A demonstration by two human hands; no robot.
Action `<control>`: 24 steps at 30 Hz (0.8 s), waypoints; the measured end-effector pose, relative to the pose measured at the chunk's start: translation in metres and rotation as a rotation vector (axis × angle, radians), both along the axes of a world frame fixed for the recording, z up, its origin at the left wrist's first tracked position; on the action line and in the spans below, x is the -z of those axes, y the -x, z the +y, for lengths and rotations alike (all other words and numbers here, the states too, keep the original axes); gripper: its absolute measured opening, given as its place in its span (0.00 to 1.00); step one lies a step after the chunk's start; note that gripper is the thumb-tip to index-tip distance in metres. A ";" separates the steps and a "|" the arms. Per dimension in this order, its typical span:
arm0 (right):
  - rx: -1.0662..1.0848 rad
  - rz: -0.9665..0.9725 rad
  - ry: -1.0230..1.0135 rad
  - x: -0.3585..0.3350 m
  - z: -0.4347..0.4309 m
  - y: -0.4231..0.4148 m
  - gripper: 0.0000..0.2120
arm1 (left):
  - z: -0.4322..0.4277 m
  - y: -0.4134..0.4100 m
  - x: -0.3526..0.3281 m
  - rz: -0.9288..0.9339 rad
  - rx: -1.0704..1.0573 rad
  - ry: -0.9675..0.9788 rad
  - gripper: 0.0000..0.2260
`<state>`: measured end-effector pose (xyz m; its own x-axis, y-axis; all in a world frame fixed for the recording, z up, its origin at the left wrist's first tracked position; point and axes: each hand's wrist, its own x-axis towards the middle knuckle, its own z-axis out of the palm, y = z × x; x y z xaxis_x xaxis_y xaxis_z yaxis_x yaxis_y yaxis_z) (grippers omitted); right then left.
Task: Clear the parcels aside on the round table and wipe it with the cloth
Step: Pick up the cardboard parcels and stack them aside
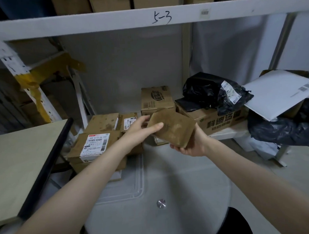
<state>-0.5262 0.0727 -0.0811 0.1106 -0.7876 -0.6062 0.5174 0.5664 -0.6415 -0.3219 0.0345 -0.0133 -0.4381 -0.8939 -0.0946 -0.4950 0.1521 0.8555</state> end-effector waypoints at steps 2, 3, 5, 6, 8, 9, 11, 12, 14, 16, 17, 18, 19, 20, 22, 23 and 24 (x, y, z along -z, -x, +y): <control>-0.093 -0.040 0.021 -0.003 0.007 -0.009 0.38 | 0.007 -0.014 0.002 -0.033 -0.013 0.033 0.33; -0.150 -0.075 0.041 -0.003 0.011 -0.011 0.38 | 0.008 -0.020 0.004 -0.026 -0.020 0.032 0.32; -0.275 -0.140 0.096 -0.003 0.017 -0.014 0.38 | 0.013 -0.036 0.005 0.007 -0.027 0.007 0.29; -0.326 -0.151 0.120 -0.004 0.020 -0.018 0.37 | 0.015 -0.045 0.004 0.018 -0.021 -0.007 0.30; -0.386 -0.110 0.170 -0.007 0.025 -0.026 0.35 | 0.021 -0.060 0.001 0.003 0.012 -0.036 0.34; -0.399 -0.077 0.197 -0.009 0.027 -0.031 0.32 | 0.024 -0.066 -0.002 -0.016 0.035 -0.043 0.34; -0.374 -0.020 0.227 -0.012 0.031 -0.045 0.27 | 0.029 -0.075 -0.003 -0.048 0.020 0.004 0.31; -0.330 0.004 0.231 -0.013 0.032 -0.050 0.24 | 0.030 -0.079 -0.003 -0.049 -0.035 0.068 0.28; -0.229 0.050 0.227 -0.012 0.034 -0.058 0.19 | 0.032 -0.089 -0.002 -0.032 -0.252 0.230 0.19; -0.155 0.111 0.224 -0.006 0.035 -0.064 0.17 | 0.032 -0.102 0.000 0.001 -0.417 0.314 0.12; -0.123 0.164 0.216 -0.002 0.036 -0.066 0.17 | 0.031 -0.110 0.002 -0.007 -0.455 0.335 0.11; -0.095 0.241 0.205 0.003 0.037 -0.069 0.19 | 0.031 -0.118 0.006 -0.039 -0.469 0.362 0.10; -0.068 0.330 0.198 0.009 0.038 -0.071 0.21 | 0.030 -0.125 0.010 -0.101 -0.464 0.401 0.11; -0.049 0.424 0.197 0.013 0.040 -0.074 0.22 | 0.029 -0.132 0.016 -0.193 -0.442 0.439 0.14; -0.031 0.606 0.205 0.021 0.042 -0.083 0.24 | 0.027 -0.141 0.030 -0.411 -0.385 0.447 0.21; -0.030 0.682 0.206 0.025 0.042 -0.088 0.26 | 0.025 -0.144 0.036 -0.483 -0.367 0.427 0.23; -0.028 0.734 0.206 0.028 0.042 -0.094 0.27 | 0.024 -0.145 0.042 -0.539 -0.356 0.417 0.25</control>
<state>-0.4320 0.1148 -0.1093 -0.2424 -0.8957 -0.3728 -0.0955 0.4044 -0.9096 -0.1767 0.0584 -0.0548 -0.1064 -0.9809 0.1626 -0.9067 0.1628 0.3890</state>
